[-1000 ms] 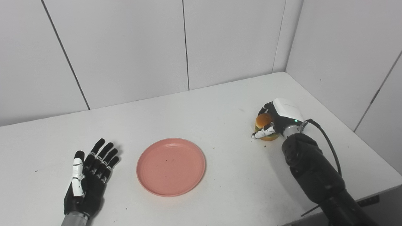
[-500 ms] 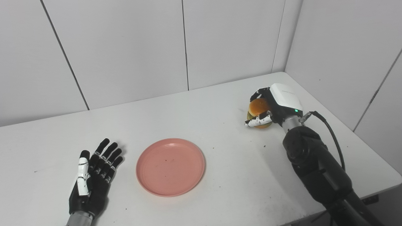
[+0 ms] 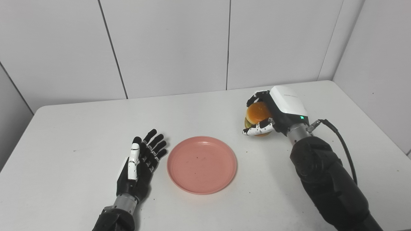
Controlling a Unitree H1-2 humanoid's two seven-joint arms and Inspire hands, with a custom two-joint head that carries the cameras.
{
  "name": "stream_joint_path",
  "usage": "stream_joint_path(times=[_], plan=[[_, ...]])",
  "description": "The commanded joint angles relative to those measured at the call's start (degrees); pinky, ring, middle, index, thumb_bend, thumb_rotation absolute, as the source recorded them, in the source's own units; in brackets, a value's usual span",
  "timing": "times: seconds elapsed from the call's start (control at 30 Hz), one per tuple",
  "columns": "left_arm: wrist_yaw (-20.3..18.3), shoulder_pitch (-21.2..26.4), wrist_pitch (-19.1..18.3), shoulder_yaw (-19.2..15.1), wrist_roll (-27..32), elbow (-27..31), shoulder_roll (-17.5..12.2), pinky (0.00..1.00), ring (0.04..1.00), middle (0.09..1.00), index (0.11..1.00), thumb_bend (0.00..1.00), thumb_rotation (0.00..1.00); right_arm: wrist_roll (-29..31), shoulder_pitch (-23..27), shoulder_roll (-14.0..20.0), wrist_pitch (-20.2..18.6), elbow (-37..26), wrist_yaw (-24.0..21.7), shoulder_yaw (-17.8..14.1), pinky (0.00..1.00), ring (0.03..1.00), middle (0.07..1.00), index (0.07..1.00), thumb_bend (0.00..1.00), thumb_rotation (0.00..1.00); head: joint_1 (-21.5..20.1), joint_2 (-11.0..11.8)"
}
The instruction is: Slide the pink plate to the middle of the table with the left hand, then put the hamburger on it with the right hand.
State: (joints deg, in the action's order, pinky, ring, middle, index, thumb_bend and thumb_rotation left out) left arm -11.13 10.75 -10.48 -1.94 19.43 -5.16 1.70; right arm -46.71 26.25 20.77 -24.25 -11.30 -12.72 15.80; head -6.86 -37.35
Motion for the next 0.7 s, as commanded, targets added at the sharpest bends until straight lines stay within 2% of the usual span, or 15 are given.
stream_joint_path(times=[0.0, 0.03, 0.07, 0.1, 0.27, 0.67], plan=[[0.7, 0.3, -0.6, 0.5, -0.6, 0.4, 0.7, 0.90, 0.890, 0.885, 0.873, 0.53, 1.00, -0.5, 3.1, -0.4, 2.8, -1.2, 0.6, 0.3, 0.30, 0.400, 0.437, 0.523, 0.52, 0.00, 0.9, -0.1], [0.8, 0.4, -0.6, 0.5, -0.6, 0.4, 0.9, 0.91, 0.893, 0.887, 0.875, 0.53, 1.00, -0.7, 3.3, -0.9, 3.0, -1.1, 0.5, 0.8, 0.36, 0.480, 0.489, 0.491, 0.52, 0.00, 1.1, -0.2], [0.9, 0.4, -0.6, 0.6, -0.8, 0.4, 1.1, 0.91, 0.893, 0.888, 0.876, 0.53, 1.00, -0.9, 3.4, -1.5, 3.1, -1.0, 0.4, 1.2, 0.34, 0.448, 0.468, 0.498, 0.52, 0.00, 1.9, -0.3], [1.1, 0.4, -0.6, 0.6, -1.0, 0.5, 1.3, 0.91, 0.891, 0.887, 0.876, 0.53, 1.00, -1.2, 3.6, -2.0, 3.3, -0.8, 0.5, 1.7, 0.27, 0.363, 0.461, 0.497, 0.53, 0.00, 2.0, -0.3], [1.9, 0.6, -0.5, 1.2, -1.9, 0.5, 2.0, 0.92, 0.887, 0.885, 0.877, 0.54, 1.00, -1.7, 4.1, -4.4, 4.5, 0.8, 0.7, 3.8, 0.23, 0.325, 0.411, 0.532, 0.52, 0.00, 4.1, -0.7], [2.9, 1.1, -0.4, 1.4, -3.0, 0.4, 3.0, 0.91, 0.890, 0.884, 0.872, 0.55, 1.00, -0.4, 4.7, -9.1, 6.5, 5.1, 0.6, 7.9, 0.30, 0.369, 0.420, 0.538, 0.52, 0.00, 5.4, -1.4]])
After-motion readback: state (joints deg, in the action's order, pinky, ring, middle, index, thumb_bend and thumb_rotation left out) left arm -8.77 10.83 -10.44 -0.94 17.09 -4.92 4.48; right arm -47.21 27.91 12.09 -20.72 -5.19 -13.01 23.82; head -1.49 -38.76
